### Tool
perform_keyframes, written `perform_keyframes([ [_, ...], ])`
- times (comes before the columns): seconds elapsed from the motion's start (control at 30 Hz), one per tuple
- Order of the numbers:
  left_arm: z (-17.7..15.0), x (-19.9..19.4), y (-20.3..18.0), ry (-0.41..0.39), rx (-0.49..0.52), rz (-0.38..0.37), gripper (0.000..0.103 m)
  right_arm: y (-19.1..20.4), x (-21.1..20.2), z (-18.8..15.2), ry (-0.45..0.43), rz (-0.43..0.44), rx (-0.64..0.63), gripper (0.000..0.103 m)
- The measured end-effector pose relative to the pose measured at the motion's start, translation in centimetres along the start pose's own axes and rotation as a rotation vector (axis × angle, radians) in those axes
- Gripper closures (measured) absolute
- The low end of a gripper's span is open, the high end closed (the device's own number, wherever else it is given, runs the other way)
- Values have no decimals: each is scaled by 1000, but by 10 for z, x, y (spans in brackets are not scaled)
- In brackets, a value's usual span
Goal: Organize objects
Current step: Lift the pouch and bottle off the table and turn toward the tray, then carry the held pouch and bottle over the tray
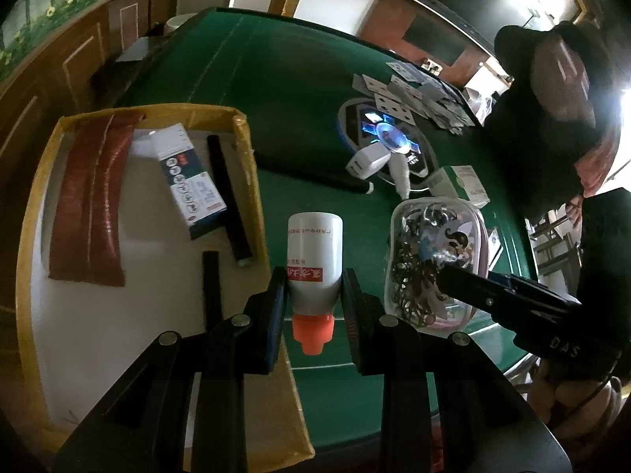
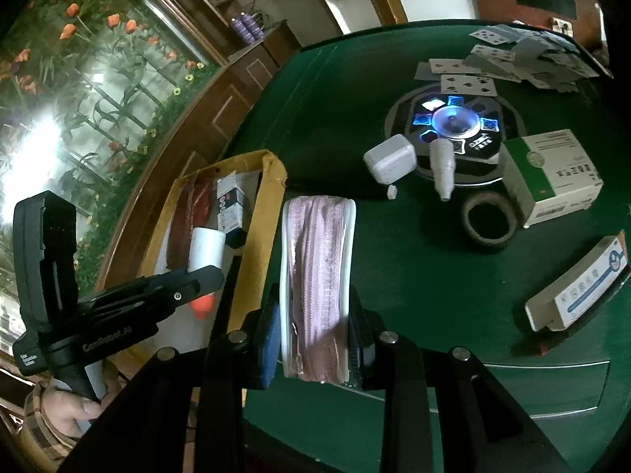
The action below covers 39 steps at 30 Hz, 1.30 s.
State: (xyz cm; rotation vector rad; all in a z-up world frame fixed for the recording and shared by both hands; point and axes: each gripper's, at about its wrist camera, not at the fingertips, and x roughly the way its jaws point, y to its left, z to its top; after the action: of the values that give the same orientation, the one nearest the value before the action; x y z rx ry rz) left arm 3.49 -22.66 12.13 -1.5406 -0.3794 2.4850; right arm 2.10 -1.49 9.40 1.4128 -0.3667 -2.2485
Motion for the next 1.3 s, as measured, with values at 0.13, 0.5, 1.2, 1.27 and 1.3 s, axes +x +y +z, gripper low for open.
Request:
perform_keyframes([
  [0.13, 0, -4, 12, -2, -12, 10, 77, 9, 6, 1, 9, 8, -8, 75],
  [0.5, -6, -20, 61, -8, -76, 58, 76, 38, 19, 6, 20, 34, -45, 75],
  [1.2, -30, -48, 144, -21, -217, 127, 76, 107, 61, 16, 100, 123, -123, 75],
  [1.27, -30, -49, 150, -22, -228, 131, 76, 112, 68, 17, 114, 127, -125, 75],
  [1.3, -30, -50, 153, -23, -231, 131, 76, 115, 72, 17, 121, 129, -126, 75],
])
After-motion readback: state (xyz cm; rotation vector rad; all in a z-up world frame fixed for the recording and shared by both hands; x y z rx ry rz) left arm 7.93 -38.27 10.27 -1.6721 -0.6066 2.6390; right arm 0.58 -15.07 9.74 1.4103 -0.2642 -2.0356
